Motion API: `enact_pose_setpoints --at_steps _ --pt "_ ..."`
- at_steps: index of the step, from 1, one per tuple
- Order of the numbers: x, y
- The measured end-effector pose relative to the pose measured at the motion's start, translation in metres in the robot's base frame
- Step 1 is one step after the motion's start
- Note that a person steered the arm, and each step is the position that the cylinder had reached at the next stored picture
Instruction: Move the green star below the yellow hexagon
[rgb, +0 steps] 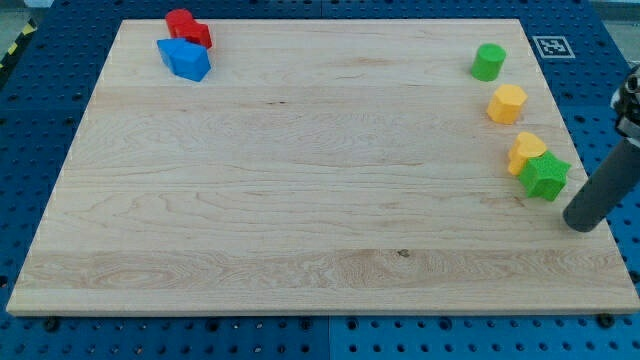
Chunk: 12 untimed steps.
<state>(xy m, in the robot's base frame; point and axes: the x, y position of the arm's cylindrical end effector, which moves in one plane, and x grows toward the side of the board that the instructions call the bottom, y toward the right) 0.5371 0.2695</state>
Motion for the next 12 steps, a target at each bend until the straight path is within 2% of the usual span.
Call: enact_pose_setpoints --at_steps 1,4,8,9,10,11,12 --pt "-0.023 0.010" --pt "-0.054 0.000" --pt "-0.080 -0.018" --pt "-0.077 -0.003" --pt "-0.049 0.009" --pt "-0.039 -0.021" --pt "-0.039 -0.077"
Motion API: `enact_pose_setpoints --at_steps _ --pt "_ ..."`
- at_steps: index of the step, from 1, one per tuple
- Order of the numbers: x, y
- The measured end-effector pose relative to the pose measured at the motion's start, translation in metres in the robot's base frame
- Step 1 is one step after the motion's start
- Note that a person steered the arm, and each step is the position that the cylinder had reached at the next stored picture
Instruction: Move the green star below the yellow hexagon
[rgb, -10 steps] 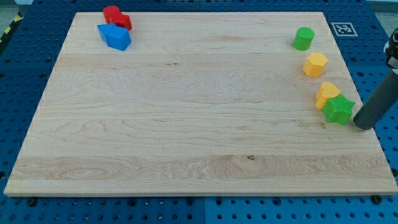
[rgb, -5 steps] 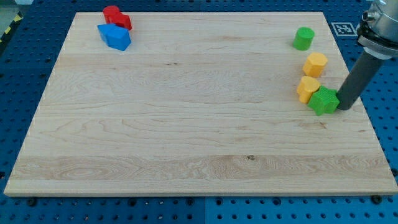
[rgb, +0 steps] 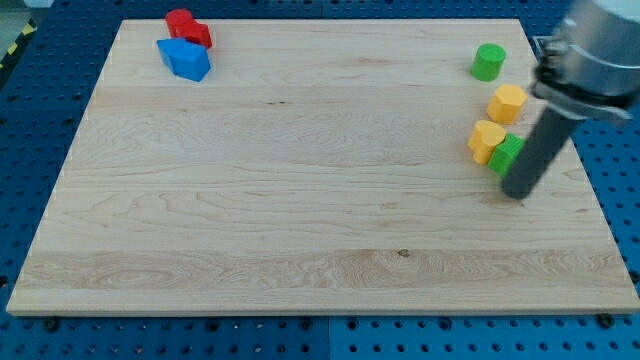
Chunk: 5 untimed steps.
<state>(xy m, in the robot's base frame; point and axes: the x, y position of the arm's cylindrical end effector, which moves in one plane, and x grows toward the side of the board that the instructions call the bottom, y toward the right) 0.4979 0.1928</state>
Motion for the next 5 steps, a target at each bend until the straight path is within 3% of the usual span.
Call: enact_pose_setpoints --at_steps 5 --pt "-0.042 0.010"
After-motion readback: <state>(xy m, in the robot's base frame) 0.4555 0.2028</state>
